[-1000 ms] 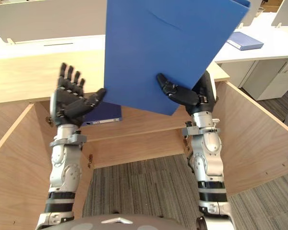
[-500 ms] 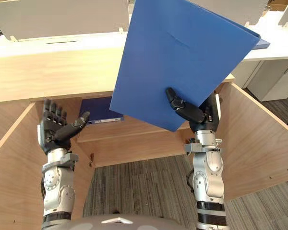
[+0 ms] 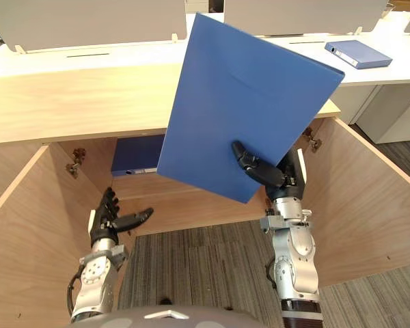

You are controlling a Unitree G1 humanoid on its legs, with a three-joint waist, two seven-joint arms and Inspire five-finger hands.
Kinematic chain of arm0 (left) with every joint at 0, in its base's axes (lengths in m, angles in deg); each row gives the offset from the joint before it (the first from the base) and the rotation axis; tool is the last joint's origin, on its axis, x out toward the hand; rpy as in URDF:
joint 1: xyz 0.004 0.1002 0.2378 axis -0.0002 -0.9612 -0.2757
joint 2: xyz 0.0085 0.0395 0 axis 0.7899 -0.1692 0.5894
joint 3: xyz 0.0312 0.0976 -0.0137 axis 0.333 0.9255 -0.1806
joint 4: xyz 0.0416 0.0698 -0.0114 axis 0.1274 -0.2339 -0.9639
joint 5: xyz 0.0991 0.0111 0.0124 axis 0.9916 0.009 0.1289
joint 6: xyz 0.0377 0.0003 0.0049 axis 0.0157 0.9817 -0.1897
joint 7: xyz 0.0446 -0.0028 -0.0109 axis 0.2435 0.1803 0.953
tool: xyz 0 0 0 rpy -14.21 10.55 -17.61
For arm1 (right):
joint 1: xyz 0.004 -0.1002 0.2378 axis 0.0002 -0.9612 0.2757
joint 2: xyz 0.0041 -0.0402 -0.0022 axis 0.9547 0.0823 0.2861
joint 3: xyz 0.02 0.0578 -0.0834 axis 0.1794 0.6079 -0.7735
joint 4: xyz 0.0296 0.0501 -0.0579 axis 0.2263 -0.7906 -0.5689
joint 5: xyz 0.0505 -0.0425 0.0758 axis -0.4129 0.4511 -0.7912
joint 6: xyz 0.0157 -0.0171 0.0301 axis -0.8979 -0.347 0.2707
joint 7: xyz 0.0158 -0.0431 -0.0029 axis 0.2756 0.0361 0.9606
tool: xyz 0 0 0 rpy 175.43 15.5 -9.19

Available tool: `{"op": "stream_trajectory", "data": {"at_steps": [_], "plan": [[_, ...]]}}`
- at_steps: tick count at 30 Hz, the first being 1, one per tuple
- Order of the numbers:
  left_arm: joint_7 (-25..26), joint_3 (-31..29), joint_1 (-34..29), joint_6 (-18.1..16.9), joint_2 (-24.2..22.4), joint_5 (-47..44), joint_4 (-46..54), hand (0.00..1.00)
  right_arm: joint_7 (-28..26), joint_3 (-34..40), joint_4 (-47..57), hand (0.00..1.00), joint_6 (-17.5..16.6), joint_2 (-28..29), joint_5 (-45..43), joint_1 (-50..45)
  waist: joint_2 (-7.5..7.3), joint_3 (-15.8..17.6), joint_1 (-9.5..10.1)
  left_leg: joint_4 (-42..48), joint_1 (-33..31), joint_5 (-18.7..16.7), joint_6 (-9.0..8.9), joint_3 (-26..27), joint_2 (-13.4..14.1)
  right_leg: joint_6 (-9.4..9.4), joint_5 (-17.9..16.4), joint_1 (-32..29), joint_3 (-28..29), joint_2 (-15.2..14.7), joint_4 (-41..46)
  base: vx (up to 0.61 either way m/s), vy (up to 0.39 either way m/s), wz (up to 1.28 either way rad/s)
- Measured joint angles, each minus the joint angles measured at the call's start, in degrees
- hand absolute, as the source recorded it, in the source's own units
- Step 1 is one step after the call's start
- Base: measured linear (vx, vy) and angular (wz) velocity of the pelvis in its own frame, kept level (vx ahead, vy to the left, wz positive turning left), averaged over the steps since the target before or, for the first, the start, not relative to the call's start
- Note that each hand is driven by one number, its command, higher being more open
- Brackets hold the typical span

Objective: Walk over to the cabinet, pick up the folder, carry it to the office cabinet, place the folder inside the office cabinet, then close the office cabinet door

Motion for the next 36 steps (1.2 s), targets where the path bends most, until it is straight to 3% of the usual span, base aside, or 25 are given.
{"op": "stream_trajectory", "data": {"at_steps": [10,15,20,23,25,27,36], "plan": [[-1.1,0.6,-0.9,2.0,3.9,5.7,-18.9,1.00,-0.5,-8.1,-7.8,0.00,2.2,-4.4,3.9,-0.1,-0.69,0.5,0.42,0.0,-1.6,-0.4,-0.31,-0.1,0.2,-0.13,-0.1,-1.3,-0.1,0.2,-0.3,0.02,-0.002,0.01],[-1.1,0.6,-0.8,2.0,5.2,6.9,-22.5,1.00,-0.6,-12.5,-9.1,0.00,2.4,-7.3,8.8,0.0,-0.81,1.2,1.23,0.0,-1.7,-0.8,-0.25,0.0,0.0,0.02,-0.2,-1.3,-0.1,0.1,-0.4,0.01,0.000,0.00],[-1.1,0.7,0.2,2.1,5.5,8.3,-23.5,1.00,-0.6,-19.1,-13.3,0.00,2.5,-12.4,13.9,4.5,-0.19,4.3,1.68,0.4,-3.9,-0.9,-0.24,0.2,0.0,-0.03,-0.9,-4.6,0.4,0.0,1.5,0.00,-0.001,-0.02],[-1.1,2.1,3.8,2.0,6.2,8.3,-23.2,1.00,-1.0,-21.1,-16.4,0.00,2.7,-14.9,17.2,9.2,-0.02,8.6,3.03,3.5,-9.0,-0.9,0.59,0.7,0.2,-0.01,-1.6,-10.6,1.0,0.1,6.4,-0.05,-0.009,-0.05],[-1.1,2.1,7.5,2.0,6.7,8.3,-21.9,1.00,-0.5,-21.4,-17.9,0.00,3.3,-16.3,18.8,14.0,0.13,13.3,3.04,10.2,-15.1,-2.8,1.32,-0.2,0.8,-0.03,-2.1,-15.4,0.7,0.2,10.9,-0.11,0.004,0.11],[-1.1,2.1,9.7,1.7,7.2,8.1,-20.3,1.00,0.2,-21.4,-17.9,0.00,3.6,-17.4,18.8,16.3,0.15,15.8,3.02,15.2,-19.0,-4.7,1.58,-0.6,1.0,-0.06,-3.7,-18.6,0.5,0.1,14.7,-0.11,0.015,0.08],[-0.7,2.2,13.6,1.3,9.6,7.0,-14.3,1.00,4.5,-19.4,-16.6,0.00,3.6,-17.3,18.1,19.9,1.72,21.8,3.06,37.8,-39.3,-13.1,2.08,-2.5,3.0,0.11,-12.7,-38.1,-0.1,-0.2,36.9,-0.13,-0.005,0.07]]}}
